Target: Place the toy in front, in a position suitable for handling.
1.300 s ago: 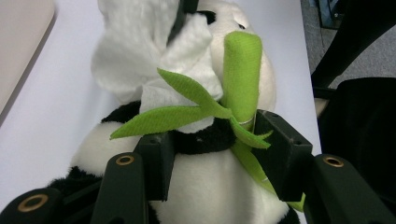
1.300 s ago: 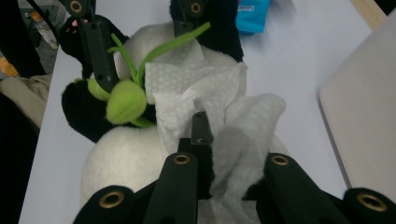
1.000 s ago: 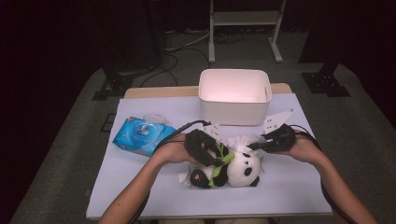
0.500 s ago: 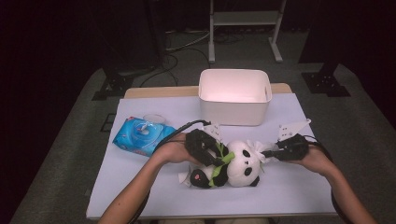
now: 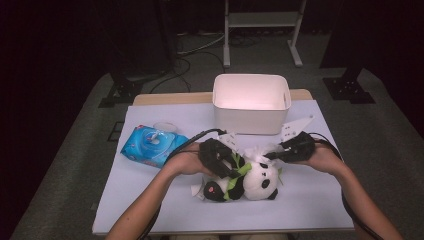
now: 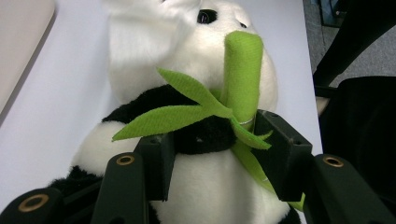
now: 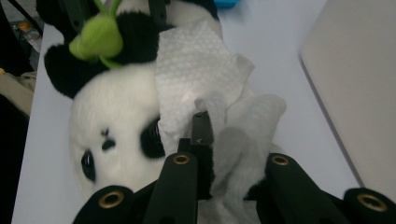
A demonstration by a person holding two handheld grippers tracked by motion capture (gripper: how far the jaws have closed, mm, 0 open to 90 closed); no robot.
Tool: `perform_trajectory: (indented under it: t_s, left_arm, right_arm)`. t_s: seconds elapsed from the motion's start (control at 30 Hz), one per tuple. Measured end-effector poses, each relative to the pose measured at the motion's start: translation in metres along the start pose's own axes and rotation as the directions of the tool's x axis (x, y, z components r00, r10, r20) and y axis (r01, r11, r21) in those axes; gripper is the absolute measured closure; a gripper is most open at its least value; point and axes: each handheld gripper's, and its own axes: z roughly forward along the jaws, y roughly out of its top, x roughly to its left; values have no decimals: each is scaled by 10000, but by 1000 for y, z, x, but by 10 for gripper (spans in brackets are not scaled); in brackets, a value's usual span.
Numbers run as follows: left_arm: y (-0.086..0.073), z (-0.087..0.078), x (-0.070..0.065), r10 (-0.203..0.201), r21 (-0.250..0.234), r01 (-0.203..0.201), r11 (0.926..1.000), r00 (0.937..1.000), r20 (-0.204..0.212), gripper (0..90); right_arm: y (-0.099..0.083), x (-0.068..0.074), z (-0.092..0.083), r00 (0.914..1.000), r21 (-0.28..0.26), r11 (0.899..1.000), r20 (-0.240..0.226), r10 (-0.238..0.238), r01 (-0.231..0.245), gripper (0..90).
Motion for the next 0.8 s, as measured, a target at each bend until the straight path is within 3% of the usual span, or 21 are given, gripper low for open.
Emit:
perform_trajectory:
  t_s: [0.17, 0.3, 0.8]
  left_arm:
    - [0, 0, 0, 43, 16, -43, 10000, 10000, -38, 498]
    - [-2, 0, 0, 26, -74, -27, 10000, 10000, -52, 498]
    - [-1, 0, 0, -13, -57, 13, 10000, 10000, -9, 498]
  right_arm:
    - [20, -2, 12, 9995, 20, 9998, -208, -220, 221, 806]
    - [23, -3, 16, 9993, -7, 9996, -250, -272, 272, 806]
    - [-31, -7, -5, 9967, -270, 9966, 236, 779, -773, 803]
